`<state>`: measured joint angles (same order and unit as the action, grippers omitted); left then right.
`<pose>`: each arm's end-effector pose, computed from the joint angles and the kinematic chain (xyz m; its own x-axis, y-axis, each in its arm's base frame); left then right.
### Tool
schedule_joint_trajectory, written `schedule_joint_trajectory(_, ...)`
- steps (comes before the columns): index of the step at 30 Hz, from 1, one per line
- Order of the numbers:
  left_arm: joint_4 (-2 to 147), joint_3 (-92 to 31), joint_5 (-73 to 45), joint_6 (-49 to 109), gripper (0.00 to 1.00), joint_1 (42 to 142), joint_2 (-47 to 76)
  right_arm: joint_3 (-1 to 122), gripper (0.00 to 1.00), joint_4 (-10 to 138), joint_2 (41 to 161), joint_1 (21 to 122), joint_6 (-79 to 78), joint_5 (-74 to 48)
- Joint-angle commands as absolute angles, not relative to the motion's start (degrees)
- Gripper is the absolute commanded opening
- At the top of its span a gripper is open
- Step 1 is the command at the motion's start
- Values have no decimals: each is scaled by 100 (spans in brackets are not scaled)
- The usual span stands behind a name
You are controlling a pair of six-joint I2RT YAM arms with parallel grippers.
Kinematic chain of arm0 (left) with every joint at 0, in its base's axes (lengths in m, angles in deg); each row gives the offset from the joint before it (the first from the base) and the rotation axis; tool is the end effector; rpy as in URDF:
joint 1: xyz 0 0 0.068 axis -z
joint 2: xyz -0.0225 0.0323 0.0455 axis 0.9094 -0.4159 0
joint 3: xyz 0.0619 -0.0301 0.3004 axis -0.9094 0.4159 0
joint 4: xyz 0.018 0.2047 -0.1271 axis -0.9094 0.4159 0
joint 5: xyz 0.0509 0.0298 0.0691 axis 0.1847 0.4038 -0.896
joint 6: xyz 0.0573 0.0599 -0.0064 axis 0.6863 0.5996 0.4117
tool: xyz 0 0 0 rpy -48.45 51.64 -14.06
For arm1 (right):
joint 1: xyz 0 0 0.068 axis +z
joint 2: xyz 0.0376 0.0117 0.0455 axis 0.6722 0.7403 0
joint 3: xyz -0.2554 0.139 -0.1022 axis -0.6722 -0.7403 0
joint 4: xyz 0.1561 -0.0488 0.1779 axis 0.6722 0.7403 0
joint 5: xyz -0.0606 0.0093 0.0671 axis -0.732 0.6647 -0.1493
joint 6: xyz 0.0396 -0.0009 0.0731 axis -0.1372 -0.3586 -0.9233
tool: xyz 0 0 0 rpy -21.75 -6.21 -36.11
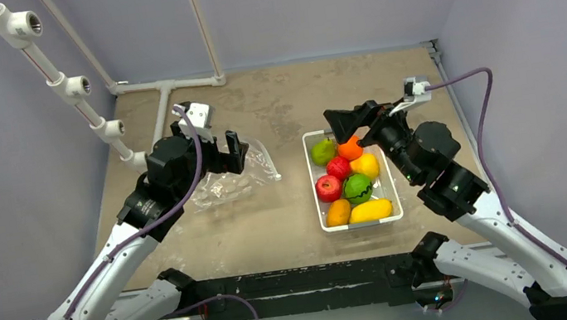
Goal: Place the food in the zip-top bag and seal the zipper
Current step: Pick up the zipper food storage bag at the center of the board.
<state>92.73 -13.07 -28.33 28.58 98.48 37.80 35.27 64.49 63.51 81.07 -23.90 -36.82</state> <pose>0.1688 -0.1003 0.3808 -0.3173 -0.0518 -0.9469 0.3935 0.9013 -0.1812 0.1374 0.0852 0.4220 -0.1296 0.5210 -0.8437 -0.3778 0.7607 0.5278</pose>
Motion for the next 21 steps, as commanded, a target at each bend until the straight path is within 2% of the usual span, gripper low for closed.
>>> schedule_joint_trajectory(1, 9100, -1257, -2766, 2912, 99, 9833, 3801, 3745, 99, 6266, 6468, 8103, -2238, -3575)
schedule_joint_trajectory(13, 9102, -1267, -2760, 2906, 99, 9834, 3815, 3687, 99, 6061, 6626, 8101, -2069, -3056)
schedule_joint_trajectory(21, 9115, -1278, -2787, 2908, 99, 9835, 3815, 3704, 95, 5968, 6915, 8105, -1957, -2677)
